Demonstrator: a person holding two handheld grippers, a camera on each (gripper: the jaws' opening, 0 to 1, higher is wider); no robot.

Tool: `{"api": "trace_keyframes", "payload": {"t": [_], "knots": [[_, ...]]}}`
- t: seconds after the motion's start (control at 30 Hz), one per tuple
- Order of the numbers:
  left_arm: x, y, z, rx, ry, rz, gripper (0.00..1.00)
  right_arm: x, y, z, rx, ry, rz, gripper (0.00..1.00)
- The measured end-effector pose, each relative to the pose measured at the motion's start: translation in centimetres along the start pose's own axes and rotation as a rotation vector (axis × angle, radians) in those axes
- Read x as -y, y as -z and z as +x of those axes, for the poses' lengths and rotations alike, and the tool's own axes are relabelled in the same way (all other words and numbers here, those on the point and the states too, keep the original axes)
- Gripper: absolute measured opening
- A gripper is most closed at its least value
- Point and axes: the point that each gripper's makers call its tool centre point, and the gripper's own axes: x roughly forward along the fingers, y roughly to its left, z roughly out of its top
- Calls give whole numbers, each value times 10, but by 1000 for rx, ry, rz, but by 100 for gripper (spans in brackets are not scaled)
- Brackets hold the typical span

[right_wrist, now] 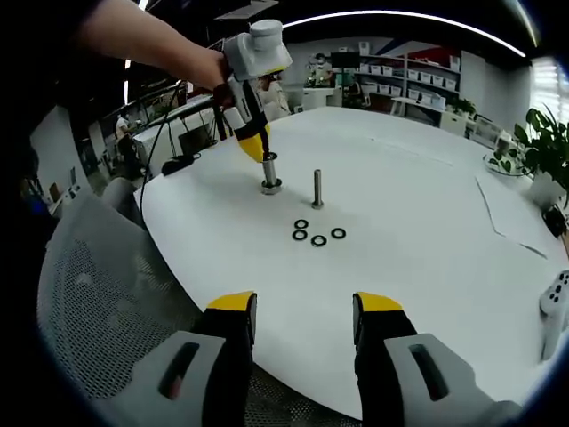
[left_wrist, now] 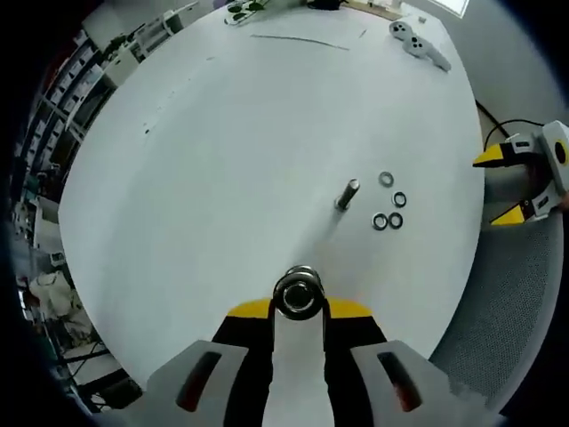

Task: Place the washer onto the threaded stud by aligning its center hole with the stud, sliding it down to the base, and recovering from edge contact or off-axis alignment until the washer reaches the visible bottom stop.

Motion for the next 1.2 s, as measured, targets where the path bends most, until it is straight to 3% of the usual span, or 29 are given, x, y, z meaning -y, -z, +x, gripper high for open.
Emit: {"api": "trace_keyframes", "payload": {"t": [0.63, 0.83, 0.93, 1.03, 1.2], "knots": [[0, 8, 36, -26, -1, 10, 18, 0, 1, 0, -6, 2, -5, 45], [1, 9, 42, -21, 8, -23, 18, 0, 1, 0, -11, 0, -6, 45], [2, 7, 42, 9, 9, 6, 19, 0, 2, 0, -13, 1, -6, 45], [3, 11, 45, 2, 3, 29, 19, 0, 2, 0, -13, 0, -9, 45], [0, 9, 45, 25, 17, -3, 19, 0, 2, 0, -13, 1, -8, 45]]}}
